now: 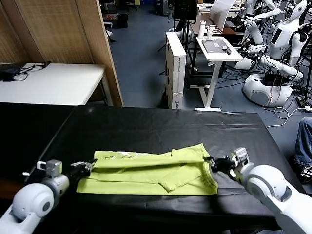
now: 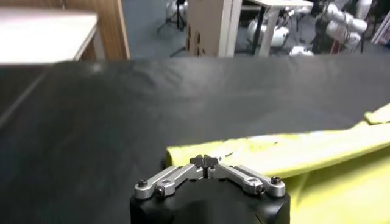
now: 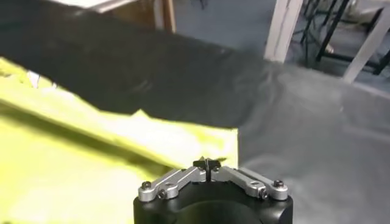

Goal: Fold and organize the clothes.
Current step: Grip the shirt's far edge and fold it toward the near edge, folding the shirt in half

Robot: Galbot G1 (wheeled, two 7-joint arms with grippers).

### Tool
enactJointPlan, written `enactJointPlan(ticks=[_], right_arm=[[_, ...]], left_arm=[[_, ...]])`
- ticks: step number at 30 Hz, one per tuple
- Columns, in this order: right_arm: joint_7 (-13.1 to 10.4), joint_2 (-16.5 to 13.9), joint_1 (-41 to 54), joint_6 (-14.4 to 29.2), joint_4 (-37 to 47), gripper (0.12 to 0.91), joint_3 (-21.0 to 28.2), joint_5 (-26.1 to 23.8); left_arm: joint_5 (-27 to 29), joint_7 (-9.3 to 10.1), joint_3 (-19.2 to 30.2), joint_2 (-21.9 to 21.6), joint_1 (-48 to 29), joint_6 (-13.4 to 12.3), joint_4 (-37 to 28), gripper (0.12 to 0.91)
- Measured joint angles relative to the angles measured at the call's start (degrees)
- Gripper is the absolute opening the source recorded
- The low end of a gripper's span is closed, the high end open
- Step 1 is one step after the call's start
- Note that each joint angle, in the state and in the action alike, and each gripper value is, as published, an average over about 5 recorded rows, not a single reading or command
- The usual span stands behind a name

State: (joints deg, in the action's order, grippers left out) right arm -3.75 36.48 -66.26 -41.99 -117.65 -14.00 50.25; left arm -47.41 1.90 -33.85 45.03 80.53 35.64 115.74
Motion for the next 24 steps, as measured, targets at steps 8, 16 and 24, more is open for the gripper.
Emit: enactJointPlan(ticks=[8,16,24], right_arm=[[-0.2,0.4,-1.2,0.0,-0.3,0.14,0.1,-0.1],[-1.0,0.4,-2.6,0.0,-2.1,0.205,-1.5,0.3],[-1.2,0.9,-3.7,0.9,-4.5,0.693,-3.9,0.8]], left_arm=[[0.6,-0.21,-1.8,0.9,3.7,-0.3,0.5,0.147],[0.8,0.01,-2.5,1.6,4.9,-0.3,0.7,0.147],[1.0,1.96,-3.6,2.8,5.6,0.9,2.3,0.361]])
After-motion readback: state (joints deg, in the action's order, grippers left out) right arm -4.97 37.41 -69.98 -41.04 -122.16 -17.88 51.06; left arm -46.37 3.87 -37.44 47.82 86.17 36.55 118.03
